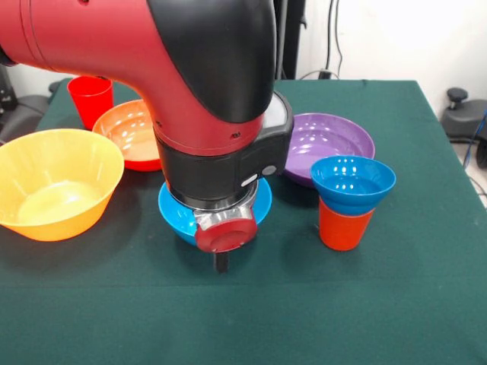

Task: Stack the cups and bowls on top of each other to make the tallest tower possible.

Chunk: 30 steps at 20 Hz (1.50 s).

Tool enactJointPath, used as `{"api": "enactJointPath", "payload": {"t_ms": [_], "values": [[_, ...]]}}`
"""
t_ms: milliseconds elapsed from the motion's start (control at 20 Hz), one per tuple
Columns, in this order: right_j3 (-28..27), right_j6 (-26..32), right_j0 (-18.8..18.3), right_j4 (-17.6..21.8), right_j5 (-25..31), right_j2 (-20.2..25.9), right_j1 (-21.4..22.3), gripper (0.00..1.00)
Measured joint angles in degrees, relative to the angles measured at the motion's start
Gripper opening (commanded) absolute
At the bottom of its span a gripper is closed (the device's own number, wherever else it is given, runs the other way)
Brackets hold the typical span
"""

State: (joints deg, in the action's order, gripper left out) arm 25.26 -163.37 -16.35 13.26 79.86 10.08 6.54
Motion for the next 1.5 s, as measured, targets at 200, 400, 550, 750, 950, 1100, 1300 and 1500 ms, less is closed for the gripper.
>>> {"api": "enactJointPath", "payload": {"t_ms": [200, 400, 550, 750, 950, 1100, 1300, 1500], "values": [[2.0, 0.0, 0.6, 0.0, -4.0, -1.9, 0.6, 1.00], [4.2, 0.0, 1.3, 0.0, -8.7, -3.5, 1.2, 1.00], [4.9, 0.0, 1.8, -0.1, -10.4, -4.3, 1.6, 1.00], [5.2, 0.0, 2.7, -0.8, -10.9, -5.9, 1.7, 1.00], [5.2, 0.0, 3.1, -1.9, -10.9, -6.6, 1.7, 1.00], [5.2, 0.0, 3.1, -2.8, -10.9, -6.8, 1.7, 1.00], [5.2, 0.0, 3.1, -4.2, -10.9, -7.1, 1.7, 1.00], [5.2, 0.0, 3.1, -5.0, -10.9, -7.4, 1.7, 1.00]]}}
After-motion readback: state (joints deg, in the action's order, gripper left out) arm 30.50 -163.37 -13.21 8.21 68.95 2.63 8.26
